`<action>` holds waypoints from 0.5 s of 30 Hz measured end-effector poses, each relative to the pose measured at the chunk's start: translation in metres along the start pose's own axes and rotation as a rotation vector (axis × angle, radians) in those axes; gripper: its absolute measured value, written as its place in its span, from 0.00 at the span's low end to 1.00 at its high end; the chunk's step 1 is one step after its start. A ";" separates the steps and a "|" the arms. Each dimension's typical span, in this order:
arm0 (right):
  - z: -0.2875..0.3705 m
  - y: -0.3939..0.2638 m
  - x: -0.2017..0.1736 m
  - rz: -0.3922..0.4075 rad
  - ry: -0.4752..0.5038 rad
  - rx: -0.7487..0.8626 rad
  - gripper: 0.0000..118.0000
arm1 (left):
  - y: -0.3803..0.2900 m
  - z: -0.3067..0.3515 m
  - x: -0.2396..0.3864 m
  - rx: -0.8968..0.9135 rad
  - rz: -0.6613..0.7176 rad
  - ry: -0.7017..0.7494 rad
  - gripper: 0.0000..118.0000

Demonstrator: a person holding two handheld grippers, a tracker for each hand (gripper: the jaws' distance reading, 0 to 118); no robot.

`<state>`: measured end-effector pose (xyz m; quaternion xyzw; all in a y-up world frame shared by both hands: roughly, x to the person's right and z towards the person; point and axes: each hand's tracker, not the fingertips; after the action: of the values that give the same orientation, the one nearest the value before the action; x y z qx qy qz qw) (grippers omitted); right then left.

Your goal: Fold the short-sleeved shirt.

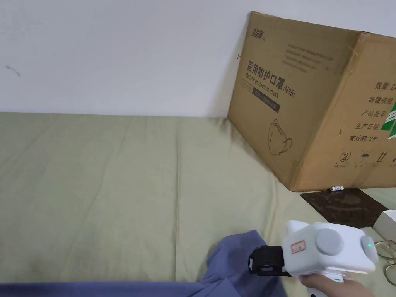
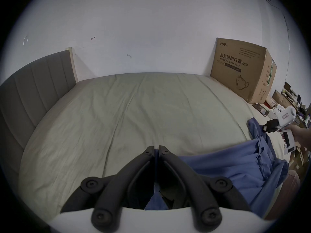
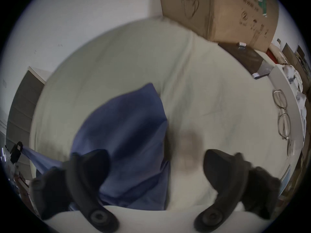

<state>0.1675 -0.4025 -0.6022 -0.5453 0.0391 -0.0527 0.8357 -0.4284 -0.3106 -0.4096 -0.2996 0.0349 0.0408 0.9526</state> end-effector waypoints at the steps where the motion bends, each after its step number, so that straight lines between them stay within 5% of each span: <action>1: -0.002 0.003 -0.015 0.019 0.002 -0.036 0.58 | -0.001 -0.002 -0.001 -0.008 -0.002 0.004 0.02; 2: -0.004 0.002 -0.024 0.056 -0.053 -0.055 0.55 | -0.002 -0.004 -0.002 -0.025 -0.002 0.008 0.02; 3: -0.002 -0.003 -0.030 0.132 -0.169 -0.022 0.37 | -0.005 -0.003 -0.001 -0.043 0.002 0.008 0.02; 4: 0.006 -0.006 -0.037 0.190 -0.122 0.006 0.12 | -0.005 -0.004 -0.002 -0.058 0.009 0.004 0.02; 5: 0.012 -0.006 -0.048 0.242 -0.075 0.007 0.01 | -0.006 -0.004 -0.002 -0.070 0.013 0.005 0.02; 9: 0.055 -0.021 -0.061 0.240 0.166 0.097 0.01 | 0.002 0.023 -0.002 -0.058 0.023 0.004 0.02; 15: 0.178 -0.027 -0.057 0.101 0.288 0.484 0.01 | 0.057 0.095 -0.009 0.063 0.038 0.050 0.02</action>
<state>0.1313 -0.2447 -0.5059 -0.3140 0.1708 -0.0960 0.9290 -0.4390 -0.2095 -0.3632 -0.2695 0.0657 0.0503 0.9594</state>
